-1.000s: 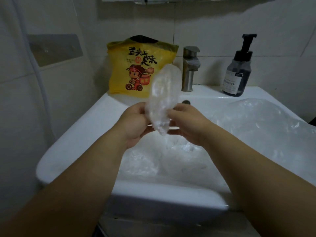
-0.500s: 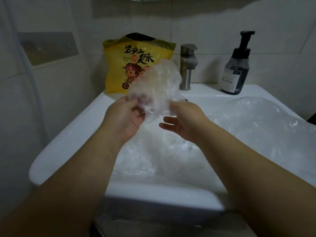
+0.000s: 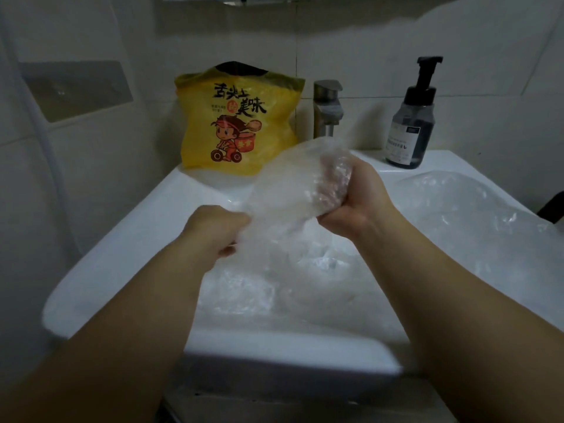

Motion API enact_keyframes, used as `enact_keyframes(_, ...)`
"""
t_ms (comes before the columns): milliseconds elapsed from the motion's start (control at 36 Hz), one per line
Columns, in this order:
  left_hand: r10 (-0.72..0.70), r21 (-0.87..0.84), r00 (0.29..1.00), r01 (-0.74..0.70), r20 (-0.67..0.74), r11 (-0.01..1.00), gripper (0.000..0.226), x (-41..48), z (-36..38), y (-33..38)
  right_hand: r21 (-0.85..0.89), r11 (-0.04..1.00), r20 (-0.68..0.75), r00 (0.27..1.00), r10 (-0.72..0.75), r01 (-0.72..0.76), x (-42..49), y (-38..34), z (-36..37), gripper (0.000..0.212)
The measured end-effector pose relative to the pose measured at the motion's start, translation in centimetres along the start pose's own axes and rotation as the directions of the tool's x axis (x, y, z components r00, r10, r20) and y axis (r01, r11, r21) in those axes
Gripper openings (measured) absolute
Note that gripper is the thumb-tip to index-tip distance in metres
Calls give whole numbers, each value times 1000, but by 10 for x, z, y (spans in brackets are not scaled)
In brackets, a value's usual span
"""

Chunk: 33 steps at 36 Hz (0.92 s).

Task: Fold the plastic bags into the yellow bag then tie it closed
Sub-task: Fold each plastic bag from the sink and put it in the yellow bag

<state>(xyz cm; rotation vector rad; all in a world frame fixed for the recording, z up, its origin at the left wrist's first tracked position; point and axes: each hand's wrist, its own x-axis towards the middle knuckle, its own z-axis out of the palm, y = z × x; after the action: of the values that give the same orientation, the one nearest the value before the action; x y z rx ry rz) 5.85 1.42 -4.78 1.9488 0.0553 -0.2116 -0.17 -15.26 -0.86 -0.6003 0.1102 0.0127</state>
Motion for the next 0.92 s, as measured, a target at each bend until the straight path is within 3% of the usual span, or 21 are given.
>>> enact_keyframes(28, 108, 219, 990, -85, -93, 972, 17, 3, 1, -4, -25, 1000, 20, 1000, 16, -15, -1, -1, 0, 23)
enact_keyframes(56, 224, 324, 964, -168, -144, 931, 31, 5, 2, -6, -60, 998, 29, 999, 32, -30, -1, -1, 0, 25)
enact_keyframes(83, 296, 285, 943, -246, -149, 926, 46, 3, 2, -3, -108, 993, 24, 999, 47, -44, -2, 0, 0, 26)
enact_keyframes(167, 375, -201, 924, -383, -80, 902, 56, -10, 5, 15, -300, 951, 10, 997, 77, -71, -6, 4, 5, 29)
enact_keyframes(222, 352, -445, 932, -277, 92, 852, 57, -12, 4, 18, -407, 909, 25, 993, 114, -94, -7, 8, 6, 31)
enact_keyframes(333, 255, -315, 861, -118, 439, 942, 76, -16, 5, 13, -420, 898, 56, 983, 174, -135, -4, 7, 3, 30)
enact_keyframes(444, 246, -341, 856, -88, 454, 936, 47, -18, 3, 14, -358, 923, 73, 981, 180, -143, -3, 1, -1, 25)
enact_keyframes(556, 266, -634, 866, 75, 425, 770, 17, -16, -7, 22, -222, 962, -15, 986, 163, -162, 0, -1, -3, 22)
enact_keyframes(639, 205, -697, 920, 94, 334, 711, 22, -12, -11, 23, -108, 986, -101, 988, 114, -125, 7, -3, -10, 73)
enact_keyframes(694, 182, -673, 944, 54, 276, 738, 30, -9, -10, 20, -277, 948, -105, 985, 134, -159, 7, -2, -12, 107)
enact_keyframes(722, 178, -661, 953, 31, 246, 750, 29, -8, -10, 19, -408, 896, -105, 984, 144, -174, 7, 1, -12, 109)
enact_keyframes(778, 158, -649, 969, 3, 190, 761, 25, -8, -10, 19, -609, 779, -96, 989, 116, -151, 5, 10, -7, 77)
enact_keyframes(833, 150, -666, 970, 15, 190, 746, 29, -8, -10, 20, -649, 758, -123, 992, -16, -68, 10, 15, -6, 42)
enact_keyframes(917, 125, -732, 968, 78, 219, 676, 32, -3, -10, 20, -469, 881, -181, 969, -168, 65, 16, 10, -9, 53)
